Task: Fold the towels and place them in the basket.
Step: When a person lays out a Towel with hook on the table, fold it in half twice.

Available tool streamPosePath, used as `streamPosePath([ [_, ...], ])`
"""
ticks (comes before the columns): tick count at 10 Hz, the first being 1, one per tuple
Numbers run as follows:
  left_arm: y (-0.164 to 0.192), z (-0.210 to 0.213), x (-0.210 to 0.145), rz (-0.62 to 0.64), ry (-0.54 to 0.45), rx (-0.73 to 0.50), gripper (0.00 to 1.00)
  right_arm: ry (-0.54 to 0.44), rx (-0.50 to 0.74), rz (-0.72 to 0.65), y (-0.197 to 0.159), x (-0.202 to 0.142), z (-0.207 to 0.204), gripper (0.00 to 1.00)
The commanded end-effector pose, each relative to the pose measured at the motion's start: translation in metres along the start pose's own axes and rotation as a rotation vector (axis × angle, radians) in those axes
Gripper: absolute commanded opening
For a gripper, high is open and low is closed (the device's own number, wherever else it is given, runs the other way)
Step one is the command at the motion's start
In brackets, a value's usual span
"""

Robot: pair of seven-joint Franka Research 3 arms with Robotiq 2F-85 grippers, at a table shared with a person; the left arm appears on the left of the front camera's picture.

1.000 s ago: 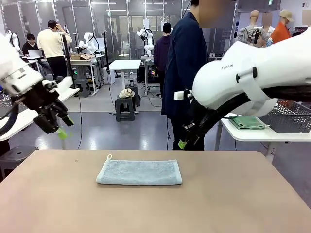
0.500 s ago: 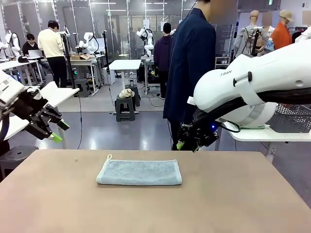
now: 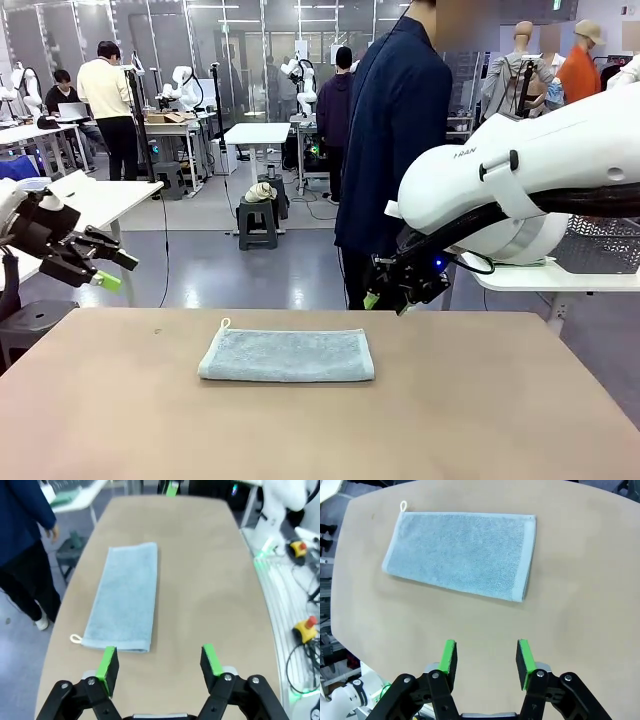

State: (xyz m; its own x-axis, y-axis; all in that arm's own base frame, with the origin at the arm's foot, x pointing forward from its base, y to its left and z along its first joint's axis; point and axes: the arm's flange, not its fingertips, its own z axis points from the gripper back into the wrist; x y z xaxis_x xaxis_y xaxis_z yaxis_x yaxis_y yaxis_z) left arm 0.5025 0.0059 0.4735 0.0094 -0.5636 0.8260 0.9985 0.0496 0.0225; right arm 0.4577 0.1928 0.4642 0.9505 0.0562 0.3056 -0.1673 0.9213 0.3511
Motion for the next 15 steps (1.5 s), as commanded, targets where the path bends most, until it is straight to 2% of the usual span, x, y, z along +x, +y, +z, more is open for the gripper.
streamPosePath([
  [1, 0.005, -0.001, -0.004, 0.009, -0.076, -0.013, 0.84, 0.006, -0.006, 0.010, 0.000, 0.001, 0.002, 0.61],
  [3, 0.005, -0.014, -0.008, 0.036, -0.078, -0.003, 0.84, 0.000, -0.001, 0.001, 0.000, 0.000, 0.000, 0.61],
  [4, 0.002, -0.001, -0.007, 0.026, -0.050, -0.005, 0.84, -0.027, -0.050, -0.032, 0.002, 0.000, -0.006, 0.61],
  [6, 0.002, -0.001, -0.007, 0.026, -0.050, -0.005, 0.84, -0.052, -0.099, -0.086, 0.007, -0.001, -0.028, 0.61],
  [7, 0.002, -0.001, -0.007, 0.026, -0.050, -0.005, 0.84, -0.026, -0.123, -0.152, 0.005, 0.001, -0.046, 0.81],
  [12, 0.002, -0.001, -0.007, 0.026, -0.050, -0.005, 0.84, -0.011, -0.166, -0.199, -0.004, 0.024, -0.122, 0.81],
  [15, 0.002, -0.001, -0.007, 0.026, -0.050, -0.005, 0.84, -0.017, -0.206, -0.262, -0.006, 0.039, -0.149, 0.81],
])
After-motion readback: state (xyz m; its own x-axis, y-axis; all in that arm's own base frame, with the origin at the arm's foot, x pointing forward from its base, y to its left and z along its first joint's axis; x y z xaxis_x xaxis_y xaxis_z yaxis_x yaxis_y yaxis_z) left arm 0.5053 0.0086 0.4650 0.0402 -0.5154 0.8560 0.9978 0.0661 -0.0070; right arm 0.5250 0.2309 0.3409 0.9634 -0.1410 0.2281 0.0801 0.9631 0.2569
